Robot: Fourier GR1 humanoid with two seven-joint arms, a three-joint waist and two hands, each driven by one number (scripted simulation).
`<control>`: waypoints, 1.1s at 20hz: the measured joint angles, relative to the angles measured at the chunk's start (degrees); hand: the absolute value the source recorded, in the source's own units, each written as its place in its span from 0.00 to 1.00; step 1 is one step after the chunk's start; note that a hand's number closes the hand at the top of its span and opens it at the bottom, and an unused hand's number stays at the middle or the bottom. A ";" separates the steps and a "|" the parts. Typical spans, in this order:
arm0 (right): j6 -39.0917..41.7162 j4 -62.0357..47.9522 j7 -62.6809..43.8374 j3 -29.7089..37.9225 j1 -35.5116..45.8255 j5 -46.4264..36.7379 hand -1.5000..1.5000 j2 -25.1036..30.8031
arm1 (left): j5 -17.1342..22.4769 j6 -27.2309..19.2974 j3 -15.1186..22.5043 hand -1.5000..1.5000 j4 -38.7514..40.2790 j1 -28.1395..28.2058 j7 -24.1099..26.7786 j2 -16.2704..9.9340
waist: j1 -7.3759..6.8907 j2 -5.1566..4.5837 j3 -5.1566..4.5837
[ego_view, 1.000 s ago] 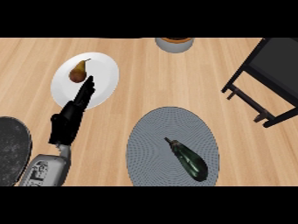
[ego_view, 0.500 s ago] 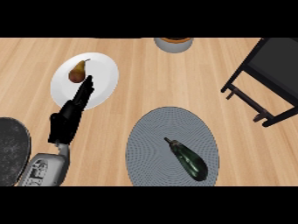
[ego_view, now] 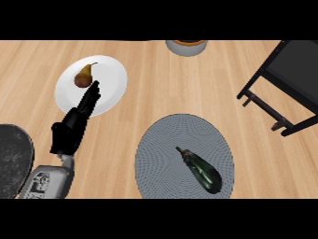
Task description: Pick the lemon from the placemat and place it in the tiered shelf
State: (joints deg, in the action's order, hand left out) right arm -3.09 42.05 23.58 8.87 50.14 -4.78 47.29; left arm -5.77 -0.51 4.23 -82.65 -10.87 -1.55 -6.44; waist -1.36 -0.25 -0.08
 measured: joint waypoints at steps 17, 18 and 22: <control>17.14 -13.76 -0.83 7.24 9.17 5.75 0.00 3.65 | -0.65 0.30 -1.26 0.50 0.40 -0.74 -0.33 0.18 | 0.40 0.02 0.06; 18.17 -14.45 -1.24 8.01 9.48 6.43 0.00 4.34 | -0.86 0.23 -1.07 0.50 -0.40 -0.44 -0.97 0.15 | 0.37 0.03 0.08; 20.39 -17.35 -6.73 12.53 13.22 10.92 0.00 6.87 | -0.92 0.51 -1.13 0.50 -0.55 -0.09 -0.97 -0.03 | 0.37 0.02 0.09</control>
State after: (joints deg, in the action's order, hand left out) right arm 17.30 24.70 16.85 21.41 63.36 6.14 54.16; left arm -6.69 0.00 3.10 -83.20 -10.96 -2.53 -6.47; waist -0.99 -0.23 0.01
